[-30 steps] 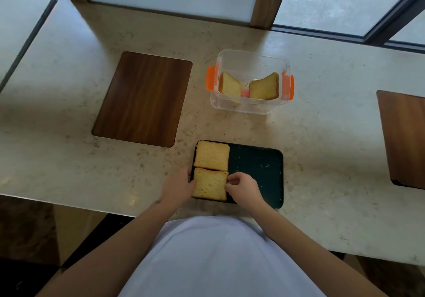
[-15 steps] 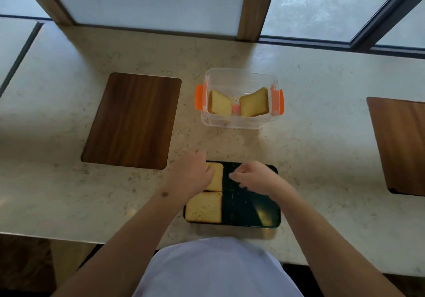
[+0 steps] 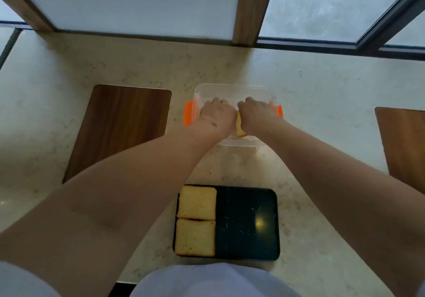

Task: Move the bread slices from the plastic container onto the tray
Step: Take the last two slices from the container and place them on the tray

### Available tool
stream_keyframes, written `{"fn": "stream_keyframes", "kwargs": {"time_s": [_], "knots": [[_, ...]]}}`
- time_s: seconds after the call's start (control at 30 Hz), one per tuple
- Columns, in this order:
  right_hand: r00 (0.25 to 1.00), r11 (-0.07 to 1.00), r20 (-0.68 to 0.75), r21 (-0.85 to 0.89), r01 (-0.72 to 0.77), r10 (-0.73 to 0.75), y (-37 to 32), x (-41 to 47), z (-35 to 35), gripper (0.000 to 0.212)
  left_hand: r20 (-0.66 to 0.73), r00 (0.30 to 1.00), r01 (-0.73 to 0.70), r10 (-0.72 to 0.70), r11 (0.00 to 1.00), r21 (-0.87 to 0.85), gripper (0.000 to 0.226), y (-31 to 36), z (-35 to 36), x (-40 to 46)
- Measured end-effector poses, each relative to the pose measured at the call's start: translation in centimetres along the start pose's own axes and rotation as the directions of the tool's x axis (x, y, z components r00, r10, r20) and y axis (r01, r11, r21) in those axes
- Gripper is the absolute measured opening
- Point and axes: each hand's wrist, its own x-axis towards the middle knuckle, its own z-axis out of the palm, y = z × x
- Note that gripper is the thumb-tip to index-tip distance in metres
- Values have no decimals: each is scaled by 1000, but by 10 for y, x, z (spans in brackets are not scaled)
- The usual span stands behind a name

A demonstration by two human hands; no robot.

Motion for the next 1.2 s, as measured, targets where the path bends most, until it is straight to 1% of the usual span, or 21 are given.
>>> {"fn": "stream_keyframes", "kwargs": {"time_s": [0.1,0.17,0.23,0.33,0.43,0.5,0.57,0.6,0.67,0.73,0.77,0.87,0.93,1.03,1.1,1.17,1.2], "knots": [[998,997,9,-60,58,-57,1,16,0,27,35,998,-48,46,996,72,30,-3,11,12],[996,987,61,-142,77,-69,2,25,-1,27,81,997,-26,16,992,122,31,-3,12,19],[992,977,123,-202,65,-41,3,33,0,24,165,986,6,-37,983,186,29,-2,11,26],[987,963,159,-266,45,-2,-2,41,0,17,233,970,6,-68,966,260,25,-3,9,30],[985,957,170,-286,53,-3,-8,49,2,8,238,970,-11,-59,958,285,25,-2,8,32],[984,955,178,-291,61,-8,-9,51,2,7,219,975,-24,-40,959,281,30,-1,7,35],[982,947,190,-314,59,2,-8,49,1,9,196,981,-32,-14,973,230,34,-2,5,36],[979,945,204,-321,59,8,-7,48,2,11,173,985,-30,-2,983,183,32,-3,4,35],[971,944,239,-323,62,18,-4,45,3,13,144,990,-20,10,997,68,23,-4,3,33],[966,946,255,-320,50,35,-2,42,5,10,105,994,-16,19,999,-35,9,-4,0,29],[964,950,262,-311,37,48,-1,40,5,9,86,996,-14,20,998,-67,9,-4,-1,27],[960,962,270,-272,5,71,-1,34,2,8,24,1000,-11,13,996,-94,21,-2,-6,23],[970,971,233,-238,-10,67,1,32,-2,9,-11,1000,-1,0,995,-103,21,-2,-10,19],[985,986,148,-159,-58,82,9,23,-13,6,-69,996,42,-52,991,-130,20,-4,-20,9],[990,991,76,-80,-109,115,17,14,-26,7,-130,982,110,-138,973,-202,13,-6,-30,-3],[985,985,35,33,-171,170,28,1,-47,15,-201,953,137,-224,918,-373,4,-11,-44,-17],[982,974,33,123,-190,187,34,-7,-60,20,-229,939,120,-256,869,-480,2,-15,-52,-26]]}}
